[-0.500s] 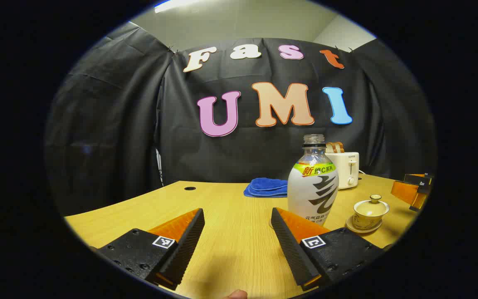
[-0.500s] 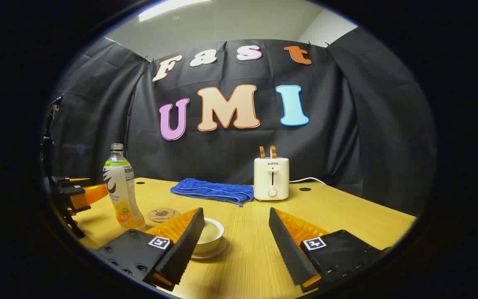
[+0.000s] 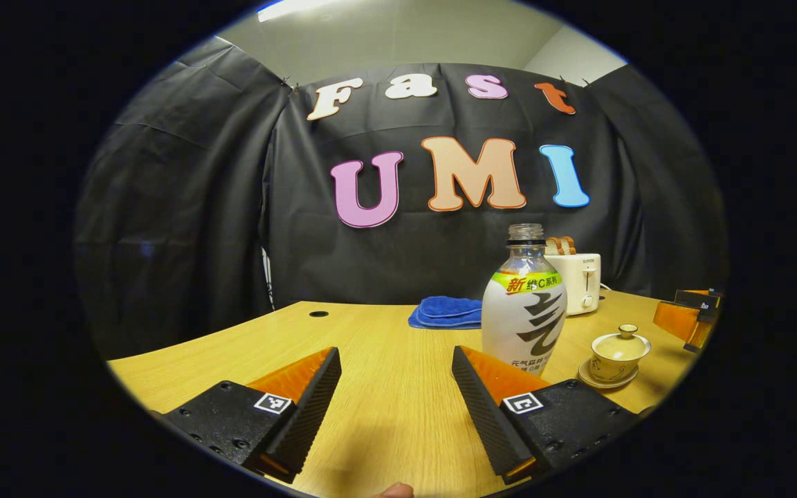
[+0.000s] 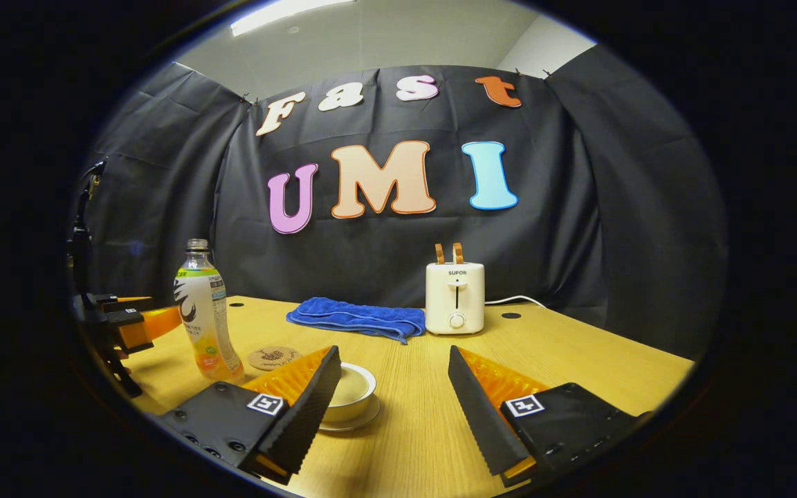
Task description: Open the teacup lid with one hand, grasp the water bottle and pour water into the teacup with the other hand; after pouring, place the water bottle on the coaster and then close the teacup lid.
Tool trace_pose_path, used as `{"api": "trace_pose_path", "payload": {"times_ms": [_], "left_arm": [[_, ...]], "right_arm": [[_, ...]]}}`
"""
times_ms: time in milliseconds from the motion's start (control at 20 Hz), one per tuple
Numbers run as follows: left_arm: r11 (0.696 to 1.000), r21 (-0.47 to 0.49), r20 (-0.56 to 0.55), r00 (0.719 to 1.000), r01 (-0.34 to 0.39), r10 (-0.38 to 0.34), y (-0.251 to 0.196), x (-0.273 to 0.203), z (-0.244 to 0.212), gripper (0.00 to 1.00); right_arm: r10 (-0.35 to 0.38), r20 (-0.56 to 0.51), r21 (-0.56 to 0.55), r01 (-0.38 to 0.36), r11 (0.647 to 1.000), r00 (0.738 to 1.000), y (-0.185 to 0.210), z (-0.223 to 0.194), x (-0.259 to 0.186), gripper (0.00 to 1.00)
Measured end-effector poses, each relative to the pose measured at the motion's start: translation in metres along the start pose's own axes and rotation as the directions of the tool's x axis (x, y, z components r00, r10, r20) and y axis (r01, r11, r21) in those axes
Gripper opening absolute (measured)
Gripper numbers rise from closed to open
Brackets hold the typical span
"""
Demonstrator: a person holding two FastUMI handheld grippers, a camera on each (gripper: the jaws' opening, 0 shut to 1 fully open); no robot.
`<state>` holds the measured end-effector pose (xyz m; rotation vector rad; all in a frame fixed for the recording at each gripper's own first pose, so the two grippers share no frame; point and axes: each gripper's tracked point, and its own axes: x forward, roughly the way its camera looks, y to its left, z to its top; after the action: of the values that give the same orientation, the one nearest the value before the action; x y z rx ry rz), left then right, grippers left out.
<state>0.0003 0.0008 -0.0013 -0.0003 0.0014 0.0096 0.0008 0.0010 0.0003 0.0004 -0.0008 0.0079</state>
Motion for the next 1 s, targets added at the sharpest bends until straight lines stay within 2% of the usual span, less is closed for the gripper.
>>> {"api": "trace_pose_path", "payload": {"times_ms": [100,250,300,350,450,500,1000], "left_arm": [[1.0,0.0,0.0,1.0,-0.001,0.001,0.0001,-0.0003,0.0005,0.94],[1.0,0.0,0.0,1.0,-0.001,0.001,-0.0004,-0.0001,0.0003,0.94],[1.0,0.0,0.0,1.0,-0.001,0.001,-0.0002,-0.0001,0.0002,0.94],[1.0,0.0,0.0,1.0,-0.001,0.001,0.0,0.0003,0.0003,0.94],[1.0,0.0,0.001,1.0,-0.001,0.001,-0.0001,-0.0008,0.0002,0.94],[1.0,0.0,0.001,1.0,-0.001,0.001,-0.0003,-0.0006,0.0,0.94],[1.0,0.0,0.001,1.0,-0.002,0.002,-0.0005,0.0002,-0.0001,0.94]], "right_arm": [[0.003,0.0,0.0,-0.003,1.0,1.0,0.0008,-0.0004,-0.0001,0.96],[0.015,-0.001,0.001,-0.015,1.0,1.0,0.0028,-0.0009,0.0006,0.96],[0.017,-0.001,0.001,-0.017,1.0,1.0,0.0028,-0.0006,0.0004,0.99],[0.017,-0.002,0.001,-0.017,1.0,1.0,0.0033,-0.0008,0.0006,0.96],[0.019,-0.002,0.002,-0.019,1.0,1.0,0.0036,-0.0007,0.0001,0.96],[0.021,-0.002,0.001,-0.021,1.0,1.0,0.0035,-0.0003,0.0,0.99],[0.023,-0.001,0.003,-0.023,1.0,1.0,0.0036,0.0,0.0019,0.96]]}}
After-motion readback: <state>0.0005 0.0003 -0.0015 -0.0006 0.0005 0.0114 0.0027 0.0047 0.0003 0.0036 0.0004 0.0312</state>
